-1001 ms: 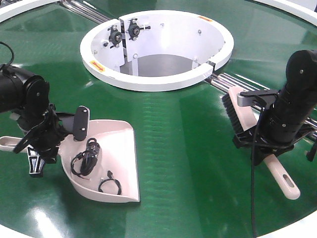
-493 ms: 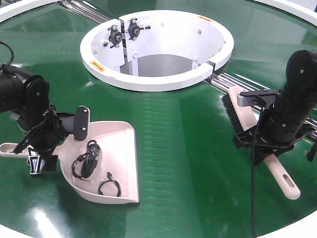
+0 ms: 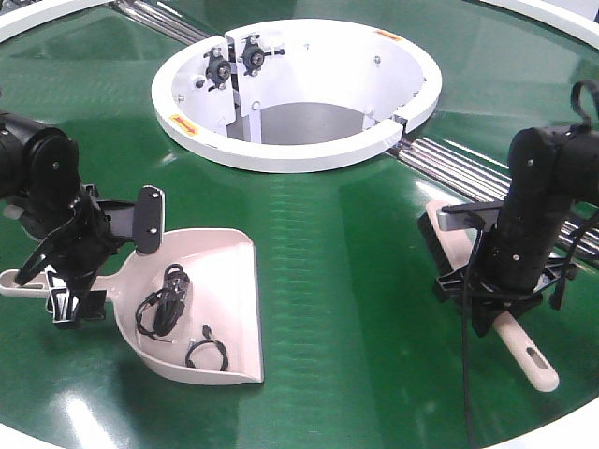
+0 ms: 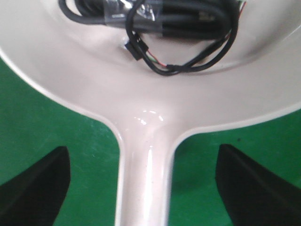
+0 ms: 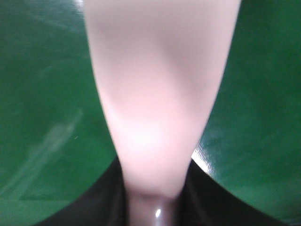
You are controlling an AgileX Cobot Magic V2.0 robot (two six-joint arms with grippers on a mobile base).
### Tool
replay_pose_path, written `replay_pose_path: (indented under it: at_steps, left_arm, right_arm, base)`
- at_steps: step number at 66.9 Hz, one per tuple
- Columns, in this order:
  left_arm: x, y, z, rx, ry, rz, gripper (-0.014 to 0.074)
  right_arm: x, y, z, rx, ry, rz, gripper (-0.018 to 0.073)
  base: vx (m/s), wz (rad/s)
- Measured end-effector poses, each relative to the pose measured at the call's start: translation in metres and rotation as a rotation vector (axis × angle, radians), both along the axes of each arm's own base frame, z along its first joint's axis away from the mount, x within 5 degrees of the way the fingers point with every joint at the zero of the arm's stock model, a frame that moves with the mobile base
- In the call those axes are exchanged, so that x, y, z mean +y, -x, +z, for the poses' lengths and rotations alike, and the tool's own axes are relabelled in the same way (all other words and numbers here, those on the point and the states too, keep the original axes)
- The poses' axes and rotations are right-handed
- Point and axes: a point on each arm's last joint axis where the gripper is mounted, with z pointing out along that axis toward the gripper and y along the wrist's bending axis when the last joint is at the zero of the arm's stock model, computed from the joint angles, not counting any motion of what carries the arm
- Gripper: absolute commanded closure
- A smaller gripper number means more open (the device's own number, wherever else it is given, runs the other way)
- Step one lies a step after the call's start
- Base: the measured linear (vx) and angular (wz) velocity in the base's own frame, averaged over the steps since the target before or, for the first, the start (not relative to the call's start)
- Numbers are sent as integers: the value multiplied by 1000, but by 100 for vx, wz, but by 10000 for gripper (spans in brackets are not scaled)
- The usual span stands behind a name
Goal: Clean and inspect green conveyor with broom and dustpan
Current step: 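Set down the brush and open both grippers, releasing dustpan and brush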
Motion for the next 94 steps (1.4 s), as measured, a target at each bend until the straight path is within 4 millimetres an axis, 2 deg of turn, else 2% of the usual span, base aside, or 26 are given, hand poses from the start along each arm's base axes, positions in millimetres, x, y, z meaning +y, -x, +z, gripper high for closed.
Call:
replay_pose_path:
  at_steps: [11,33,42,49,60,69,83,94]
  left_arm:
    - [-2,3,7,-8,41,14,53]
    - [-3,4,6,0,48,19,59]
    - [-4,5,7,5,67,27,59]
    - [-6,5,6,14,91,36,59]
    - [-10,10,9,49,137,57,64]
    - [-12,19,25,29,193,76,64]
    - [-10,41,67,-76,302,152,64]
    - [-3,69,113,-233,443,330,76]
  right_arm:
    - [0,-3,-14,34,9,2,431]
    - [0,-8,-15,17,9,-10,106]
    - [1,-9,-9,-1,6,-10,36]
    - [0,-7,2,-32,2,-8,25]
    - [-1,0,30,-115,-9,-5,26]
    - [-2,10,59,-204,-20,6,27]
    - [-4,34,117,-424,-50,16,33]
    - [-5,73,174,-654,-128,15,33]
  base:
    - [0,0]
    - [0,0]
    - [0,0]
    - [0,0]
    - [0,0]
    - [0,0]
    - [0,0]
    - [0,0]
